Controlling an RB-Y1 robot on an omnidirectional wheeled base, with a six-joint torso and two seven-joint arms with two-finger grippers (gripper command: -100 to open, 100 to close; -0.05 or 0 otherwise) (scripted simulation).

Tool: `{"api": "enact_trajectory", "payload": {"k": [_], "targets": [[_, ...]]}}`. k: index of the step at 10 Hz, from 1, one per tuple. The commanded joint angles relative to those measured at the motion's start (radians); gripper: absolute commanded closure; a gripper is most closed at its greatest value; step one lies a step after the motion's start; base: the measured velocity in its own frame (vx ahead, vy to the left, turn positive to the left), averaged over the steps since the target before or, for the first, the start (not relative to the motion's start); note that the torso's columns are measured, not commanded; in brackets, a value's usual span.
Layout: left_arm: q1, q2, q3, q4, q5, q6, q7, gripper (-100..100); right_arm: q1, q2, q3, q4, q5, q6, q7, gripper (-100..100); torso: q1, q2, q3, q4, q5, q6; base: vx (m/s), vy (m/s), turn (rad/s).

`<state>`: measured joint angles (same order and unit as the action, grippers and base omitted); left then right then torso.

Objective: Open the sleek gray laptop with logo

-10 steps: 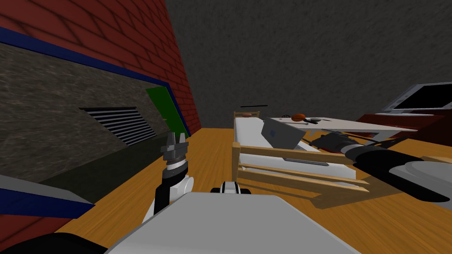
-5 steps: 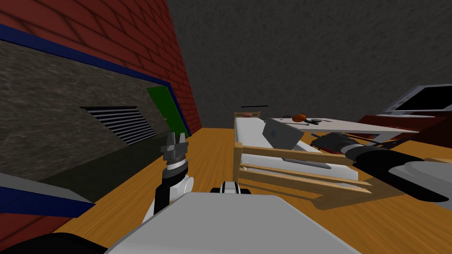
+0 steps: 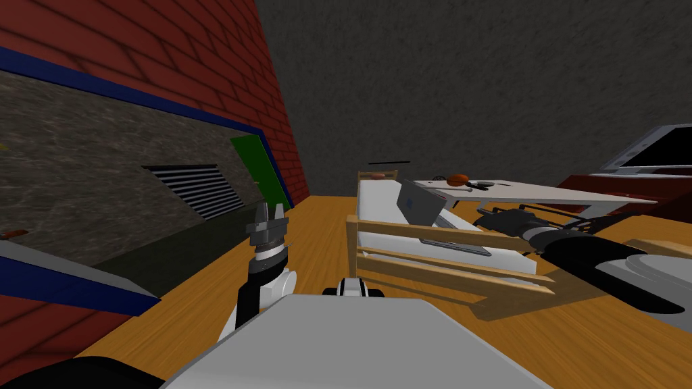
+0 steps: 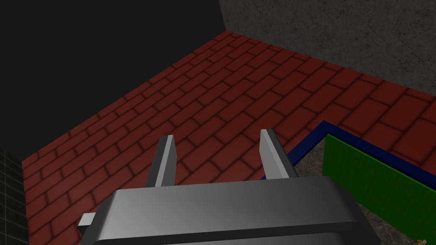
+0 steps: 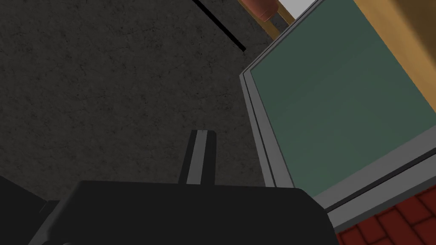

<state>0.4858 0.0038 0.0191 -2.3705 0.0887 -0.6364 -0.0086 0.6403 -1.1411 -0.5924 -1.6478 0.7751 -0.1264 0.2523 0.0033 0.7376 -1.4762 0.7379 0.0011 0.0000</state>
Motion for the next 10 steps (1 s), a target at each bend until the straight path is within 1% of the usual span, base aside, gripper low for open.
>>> {"api": "enact_trajectory", "payload": {"k": [1,2,3,4,5,7,10], "targets": [[0.0,0.0,0.0,0.0,0.0,0.0,0.0,0,-0.024,0.017,0.014,0.028,-0.046,-0.021,-0.036,100,0.0,0.0,0.0,0.0,0.0,0.0,-0.039,-0.115,0.034],[0.0,0.0,0.0,0.0,0.0,0.0,0.0,0,-0.018,0.012,0.011,0.021,-0.035,-0.014,-0.027,100,-0.002,-0.001,-0.001,0.0,-0.001,0.0,-0.012,-0.054,0.01],[0.0,0.0,0.0,0.0,0.0,0.0,0.0,0,-0.002,-0.003,0.005,0.019,-0.015,0.003,-0.015,-100,0.0,-0.002,-0.001,-0.001,0.0,0.0,0.01,0.1,0.009],[0.0,0.0,0.0,0.0,0.0,0.0,0.0,0,0.004,-0.009,0.002,0.018,-0.007,0.011,-0.01,-100,0.007,-0.002,-0.001,-0.001,0.002,0.0,0.031,0.167,0.001],[0.0,0.0,0.0,0.0,0.0,0.0,0.0,0,0.013,-0.018,-0.002,0.016,0.006,0.023,-0.001,-100,0.007,-0.002,-0.001,-0.001,0.002,0.0,0.049,0.166,0.002],[0.0,0.0,0.0,0.0,0.0,0.0,0.0,0,0.032,-0.036,-0.01,0.013,0.032,0.047,0.017,-100,-0.002,-0.001,-0.001,0.0,-0.001,0.0,0.067,0.177,0.006],[0.0,0.0,0.0,0.0,0.0,0.0,0.0,0,0.064,-0.067,-0.024,0.008,0.076,0.089,0.047,-100,-0.004,0.001,0.001,0.0,-0.001,0.0,0.062,0.181,-0.005]]}}
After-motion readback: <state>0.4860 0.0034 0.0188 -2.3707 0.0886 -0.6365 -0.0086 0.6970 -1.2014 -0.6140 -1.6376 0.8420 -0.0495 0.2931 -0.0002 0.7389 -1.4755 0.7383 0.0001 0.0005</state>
